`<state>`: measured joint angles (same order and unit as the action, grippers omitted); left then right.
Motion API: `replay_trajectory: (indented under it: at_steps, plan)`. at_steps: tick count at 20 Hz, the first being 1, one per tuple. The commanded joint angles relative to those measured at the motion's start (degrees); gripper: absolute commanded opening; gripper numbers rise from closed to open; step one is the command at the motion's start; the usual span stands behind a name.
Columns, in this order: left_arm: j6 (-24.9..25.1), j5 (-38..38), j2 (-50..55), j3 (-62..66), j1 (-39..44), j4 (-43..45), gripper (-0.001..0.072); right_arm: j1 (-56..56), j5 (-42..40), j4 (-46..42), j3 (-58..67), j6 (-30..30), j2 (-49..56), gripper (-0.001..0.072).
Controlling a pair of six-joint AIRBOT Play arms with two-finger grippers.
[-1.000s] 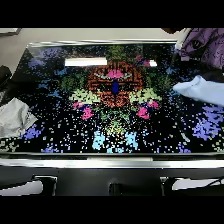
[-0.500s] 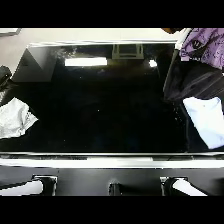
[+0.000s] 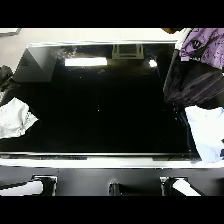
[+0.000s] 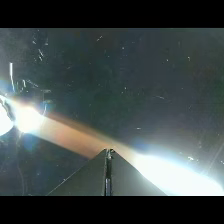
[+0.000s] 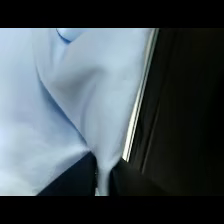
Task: Fold the clothes and pants, and hang the long-sleeved shirts on hangers.
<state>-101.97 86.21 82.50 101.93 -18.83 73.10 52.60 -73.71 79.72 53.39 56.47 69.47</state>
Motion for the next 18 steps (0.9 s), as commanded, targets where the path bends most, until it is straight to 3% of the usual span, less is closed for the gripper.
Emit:
replay_trajectory:
  at_steps: [1,2,3,5,6,10,12,14,18]
  plan:
    - [0.0,0.0,0.0,0.0,0.7,0.0,0.0020,0.0,0.2,-2.7,-0.9,-0.8,-0.1,0.0185]
    - [0.0,0.0,0.0,0.0,0.9,0.0,0.0020,0.0,0.0,-3.1,-0.9,-0.8,-0.1,0.0312]
    - [0.0,0.0,0.0,0.0,0.9,0.0,0.0020,0.0,-0.6,-4.1,-0.7,-0.6,-0.1,0.0379]
    - [0.0,0.0,0.0,0.0,0.8,0.0,0.0020,-0.1,1.7,-3.7,2.1,1.2,-0.4,0.0374]
    - [0.0,0.0,0.0,0.0,0.8,0.0,0.0020,-0.1,5.5,0.5,5.1,3.8,-0.9,0.0364]
    - [2.1,1.9,0.0,0.0,0.8,0.0,0.0020,-8.4,21.0,26.0,15.3,22.7,-1.5,0.0144]
    - [6.8,1.8,-0.5,0.0,1.1,0.0,0.0020,-20.0,21.9,27.6,17.2,30.5,-1.5,0.0037]
    - [11.8,1.2,-1.8,-0.7,1.6,0.0,0.0019,-32.5,21.5,26.8,17.2,35.6,-1.4,0.0037]
    - [15.8,-6.5,-11.9,-14.5,2.1,1.1,0.0018,-52.8,20.1,21.7,17.2,36.3,-1.4,0.0037]
